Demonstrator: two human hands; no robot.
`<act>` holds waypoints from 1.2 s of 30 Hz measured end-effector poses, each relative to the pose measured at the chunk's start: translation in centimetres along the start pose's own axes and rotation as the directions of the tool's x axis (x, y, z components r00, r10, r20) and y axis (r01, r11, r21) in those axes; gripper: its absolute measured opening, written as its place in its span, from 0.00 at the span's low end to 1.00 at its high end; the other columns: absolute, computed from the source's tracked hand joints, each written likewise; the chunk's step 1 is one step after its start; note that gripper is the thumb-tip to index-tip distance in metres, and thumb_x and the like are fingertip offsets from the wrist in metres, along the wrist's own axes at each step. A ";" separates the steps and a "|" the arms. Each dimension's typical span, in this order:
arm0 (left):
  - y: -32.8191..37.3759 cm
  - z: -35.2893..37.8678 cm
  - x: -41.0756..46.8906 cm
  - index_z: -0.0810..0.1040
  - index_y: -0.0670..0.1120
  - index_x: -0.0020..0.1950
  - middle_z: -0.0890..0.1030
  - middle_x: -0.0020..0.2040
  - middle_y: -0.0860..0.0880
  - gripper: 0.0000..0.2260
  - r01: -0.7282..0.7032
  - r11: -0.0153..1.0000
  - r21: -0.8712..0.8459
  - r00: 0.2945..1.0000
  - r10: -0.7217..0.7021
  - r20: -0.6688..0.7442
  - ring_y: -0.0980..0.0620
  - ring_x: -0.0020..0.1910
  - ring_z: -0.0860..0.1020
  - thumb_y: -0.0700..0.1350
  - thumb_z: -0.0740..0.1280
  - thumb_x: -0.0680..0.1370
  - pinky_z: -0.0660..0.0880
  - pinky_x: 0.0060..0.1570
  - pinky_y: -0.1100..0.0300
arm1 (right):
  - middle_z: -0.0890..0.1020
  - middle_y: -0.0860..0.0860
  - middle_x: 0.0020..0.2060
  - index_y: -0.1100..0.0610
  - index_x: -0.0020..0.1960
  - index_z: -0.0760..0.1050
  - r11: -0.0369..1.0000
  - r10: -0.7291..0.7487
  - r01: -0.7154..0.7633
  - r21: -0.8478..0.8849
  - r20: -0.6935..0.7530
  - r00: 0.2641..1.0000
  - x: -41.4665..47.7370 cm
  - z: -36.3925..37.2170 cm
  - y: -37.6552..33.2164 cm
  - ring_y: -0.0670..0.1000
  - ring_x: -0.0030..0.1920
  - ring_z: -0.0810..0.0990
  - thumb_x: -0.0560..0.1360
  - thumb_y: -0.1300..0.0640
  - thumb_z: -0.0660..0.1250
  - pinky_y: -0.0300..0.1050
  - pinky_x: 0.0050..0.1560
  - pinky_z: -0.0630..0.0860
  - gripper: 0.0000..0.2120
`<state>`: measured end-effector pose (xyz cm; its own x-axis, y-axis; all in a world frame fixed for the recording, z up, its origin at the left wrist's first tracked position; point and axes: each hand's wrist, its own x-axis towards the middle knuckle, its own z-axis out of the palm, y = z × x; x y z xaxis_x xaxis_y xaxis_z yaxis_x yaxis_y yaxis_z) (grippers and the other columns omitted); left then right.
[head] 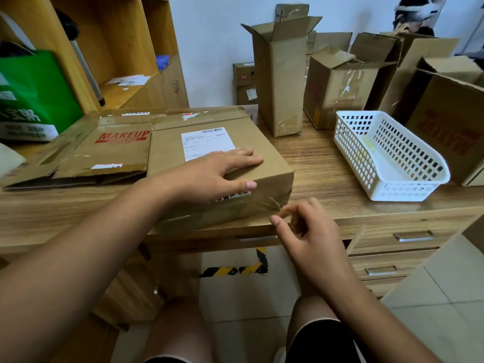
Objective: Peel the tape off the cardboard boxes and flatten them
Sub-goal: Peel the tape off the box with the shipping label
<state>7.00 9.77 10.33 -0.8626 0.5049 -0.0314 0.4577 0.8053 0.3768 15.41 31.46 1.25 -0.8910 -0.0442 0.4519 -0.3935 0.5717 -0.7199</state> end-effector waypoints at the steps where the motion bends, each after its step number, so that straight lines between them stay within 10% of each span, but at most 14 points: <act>1: 0.0 0.0 0.0 0.63 0.67 0.76 0.59 0.79 0.62 0.26 0.011 1.000 -0.025 1.000 -0.011 -0.007 0.60 0.76 0.58 0.62 0.65 0.79 0.56 0.70 0.62 | 0.72 0.41 0.41 0.46 0.46 0.75 1.000 0.020 -0.020 -0.020 0.010 1.000 0.1 0.0 0.4 0.42 0.43 0.75 0.75 0.49 0.73 0.28 0.41 0.68 0.07; 5: 0.0 -0.2 -0.2 0.67 0.65 0.70 0.67 0.76 0.57 0.24 0.044 0.995 -0.093 0.998 -0.047 -0.032 0.56 0.74 0.65 0.64 0.68 0.75 0.63 0.70 0.57 | 0.69 0.41 0.47 0.44 0.45 0.74 0.995 0.095 -0.095 -0.025 0.004 0.995 0.9 0.1 1.2 0.38 0.46 0.73 0.74 0.48 0.74 0.26 0.44 0.69 0.08; 16: 0.1 -0.5 -1.1 0.52 0.67 0.79 0.48 0.81 0.64 0.28 0.030 0.996 0.088 0.996 -0.038 0.080 0.71 0.71 0.46 0.62 0.59 0.81 0.39 0.74 0.62 | 0.83 0.41 0.43 0.49 0.51 0.80 0.973 0.204 -0.200 0.114 -0.022 0.979 4.1 -1.0 2.8 0.33 0.43 0.80 0.81 0.62 0.67 0.27 0.41 0.73 0.09; 25: -0.2 0.1 -0.6 0.53 0.66 0.79 0.50 0.81 0.62 0.28 0.037 0.994 0.104 0.999 -0.039 0.018 0.64 0.78 0.47 0.64 0.57 0.81 0.42 0.79 0.54 | 0.84 0.39 0.53 0.45 0.60 0.82 0.992 0.070 -0.084 0.099 0.131 0.989 -0.5 -0.1 0.6 0.29 0.50 0.79 0.77 0.74 0.61 0.23 0.51 0.72 0.27; 36: 0.1 0.3 -0.4 0.56 0.64 0.79 0.52 0.81 0.60 0.28 0.066 0.996 0.063 0.998 -0.065 -0.019 0.62 0.79 0.49 0.63 0.61 0.80 0.43 0.79 0.55 | 0.82 0.42 0.41 0.46 0.51 0.78 0.989 0.040 -0.039 0.143 -0.008 0.999 0.0 -0.4 -0.1 0.42 0.40 0.79 0.77 0.52 0.71 0.30 0.39 0.70 0.04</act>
<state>7.46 9.77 10.09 -0.8943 0.4458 -0.0378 0.4127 0.8547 0.3150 15.51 31.74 1.52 -0.9043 -0.0150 0.4265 -0.3871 0.4497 -0.8049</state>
